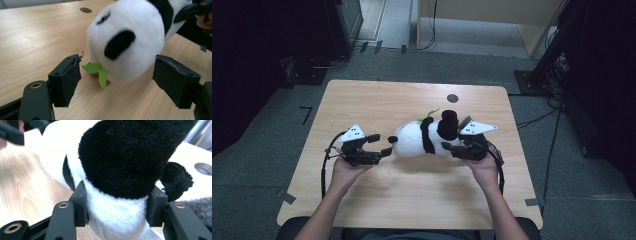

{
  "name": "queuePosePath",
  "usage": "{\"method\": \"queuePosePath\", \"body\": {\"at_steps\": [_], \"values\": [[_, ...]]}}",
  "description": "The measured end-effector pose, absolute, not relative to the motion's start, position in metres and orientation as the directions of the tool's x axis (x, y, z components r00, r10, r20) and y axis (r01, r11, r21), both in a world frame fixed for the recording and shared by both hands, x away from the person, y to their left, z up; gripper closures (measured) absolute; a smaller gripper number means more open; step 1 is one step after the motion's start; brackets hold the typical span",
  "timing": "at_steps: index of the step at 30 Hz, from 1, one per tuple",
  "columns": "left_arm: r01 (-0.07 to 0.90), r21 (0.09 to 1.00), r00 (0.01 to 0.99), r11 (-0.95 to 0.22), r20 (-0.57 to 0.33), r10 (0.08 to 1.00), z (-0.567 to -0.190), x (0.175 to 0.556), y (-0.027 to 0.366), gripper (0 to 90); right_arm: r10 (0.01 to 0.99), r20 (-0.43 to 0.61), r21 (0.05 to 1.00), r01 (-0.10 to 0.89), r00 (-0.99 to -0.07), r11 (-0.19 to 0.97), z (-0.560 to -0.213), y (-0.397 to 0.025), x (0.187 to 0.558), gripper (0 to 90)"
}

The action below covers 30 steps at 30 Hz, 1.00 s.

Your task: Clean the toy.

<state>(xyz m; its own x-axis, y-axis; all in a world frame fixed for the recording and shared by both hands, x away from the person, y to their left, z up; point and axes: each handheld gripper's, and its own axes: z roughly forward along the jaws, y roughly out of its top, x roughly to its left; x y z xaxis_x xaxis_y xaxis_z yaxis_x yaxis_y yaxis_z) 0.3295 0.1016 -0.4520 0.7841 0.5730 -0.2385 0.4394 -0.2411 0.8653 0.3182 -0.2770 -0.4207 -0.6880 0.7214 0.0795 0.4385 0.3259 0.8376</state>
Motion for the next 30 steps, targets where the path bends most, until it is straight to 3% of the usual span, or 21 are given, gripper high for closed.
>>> {"method": "queuePosePath", "body": {"at_steps": [5, 14, 17, 21, 25, 30], "values": [[0.429, 0.862, 0.804, -0.269, -0.229, 0.548, -0.456, 0.327, 0.091, 20.4, 0.716, 0.179, 0.856, 0.466, -0.674, 0.225, -0.415, -0.285, 0.317, 49.3], [0.391, 0.848, 0.815, -0.358, -0.139, 0.563, -0.468, 0.326, 0.065, 15.1, 0.670, 0.199, 0.856, 0.460, -0.715, 0.237, -0.407, -0.267, 0.306, 50.1], [0.421, 0.818, 0.795, -0.392, -0.125, 0.593, -0.469, 0.323, 0.058, 33.0, 0.676, 0.164, 0.850, 0.451, -0.718, 0.273, -0.410, -0.259, 0.305, 48.9], [0.467, 0.824, 0.779, -0.320, -0.212, 0.590, -0.462, 0.325, 0.064, 54.8, 0.686, 0.114, 0.860, 0.417, -0.718, 0.294, -0.411, -0.259, 0.305, 34.5], [0.472, 0.832, 0.777, -0.292, -0.236, 0.584, -0.452, 0.326, 0.071, 60.7, 0.676, 0.131, 0.876, 0.404, -0.725, 0.264, -0.412, -0.268, 0.308, 27.6], [0.488, 0.826, 0.766, -0.283, -0.249, 0.593, -0.445, 0.332, 0.082, 61.1, 0.649, 0.141, 0.881, 0.394, -0.747, 0.261, -0.419, -0.272, 0.308, 28.0]]}}
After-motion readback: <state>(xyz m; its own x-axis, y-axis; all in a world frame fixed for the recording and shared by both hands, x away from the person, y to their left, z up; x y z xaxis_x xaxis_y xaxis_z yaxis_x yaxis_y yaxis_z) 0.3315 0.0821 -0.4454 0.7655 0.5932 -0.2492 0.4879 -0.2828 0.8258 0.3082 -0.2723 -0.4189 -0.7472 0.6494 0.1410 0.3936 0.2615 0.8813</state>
